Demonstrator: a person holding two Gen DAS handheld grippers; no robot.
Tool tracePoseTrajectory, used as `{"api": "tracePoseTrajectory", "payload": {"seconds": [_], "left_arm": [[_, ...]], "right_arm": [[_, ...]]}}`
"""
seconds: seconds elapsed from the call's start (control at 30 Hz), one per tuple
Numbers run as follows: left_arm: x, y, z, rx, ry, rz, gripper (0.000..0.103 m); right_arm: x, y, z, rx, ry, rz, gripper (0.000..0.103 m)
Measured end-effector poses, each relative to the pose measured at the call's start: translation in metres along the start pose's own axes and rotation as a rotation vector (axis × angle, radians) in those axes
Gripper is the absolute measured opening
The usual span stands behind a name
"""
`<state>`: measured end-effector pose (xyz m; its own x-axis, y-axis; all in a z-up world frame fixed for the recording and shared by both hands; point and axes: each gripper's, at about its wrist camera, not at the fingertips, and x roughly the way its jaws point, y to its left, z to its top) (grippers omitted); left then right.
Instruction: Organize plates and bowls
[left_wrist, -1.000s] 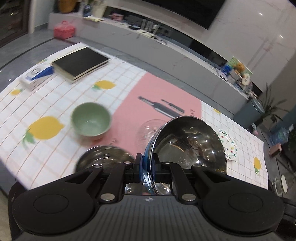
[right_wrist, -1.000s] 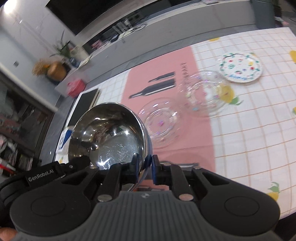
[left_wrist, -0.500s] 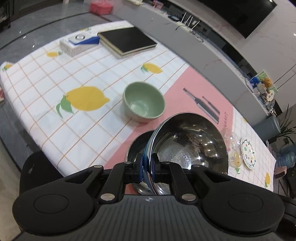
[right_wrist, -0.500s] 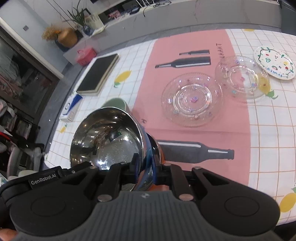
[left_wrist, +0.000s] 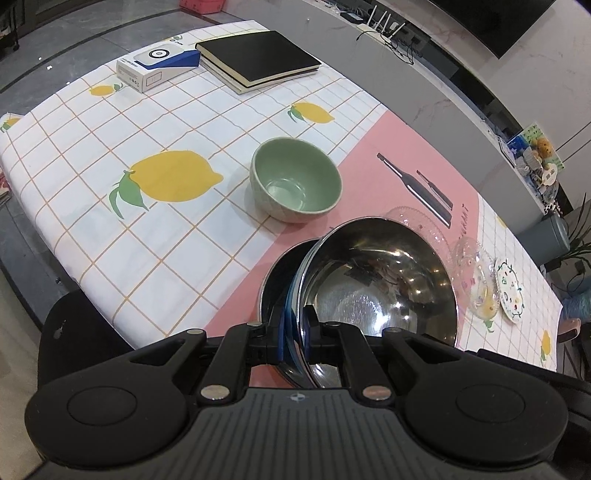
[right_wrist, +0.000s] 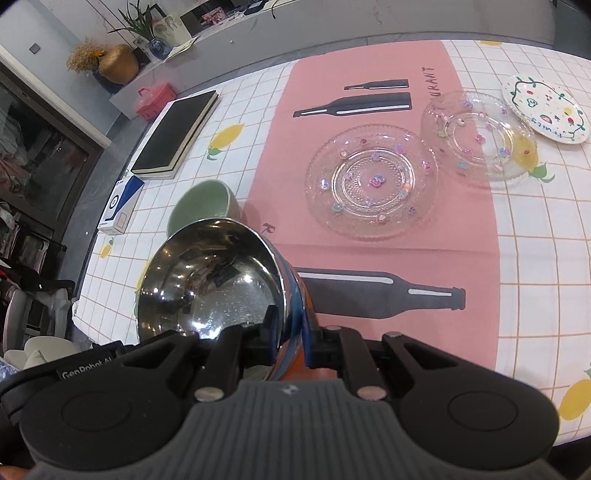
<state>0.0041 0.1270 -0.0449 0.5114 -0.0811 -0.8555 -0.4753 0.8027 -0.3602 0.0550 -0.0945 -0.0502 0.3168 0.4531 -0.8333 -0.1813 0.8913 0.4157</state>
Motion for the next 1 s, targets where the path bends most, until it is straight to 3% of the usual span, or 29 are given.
{"api": "tracePoseTrajectory", "payload": {"seconds": [1.0], "left_arm": [[0.01, -0.002, 0.005, 0.037, 0.016, 0.054, 0.015]], "right_arm": [[0.018, 0.001, 0.001, 0.002, 0.02, 0.002, 0.011]]}}
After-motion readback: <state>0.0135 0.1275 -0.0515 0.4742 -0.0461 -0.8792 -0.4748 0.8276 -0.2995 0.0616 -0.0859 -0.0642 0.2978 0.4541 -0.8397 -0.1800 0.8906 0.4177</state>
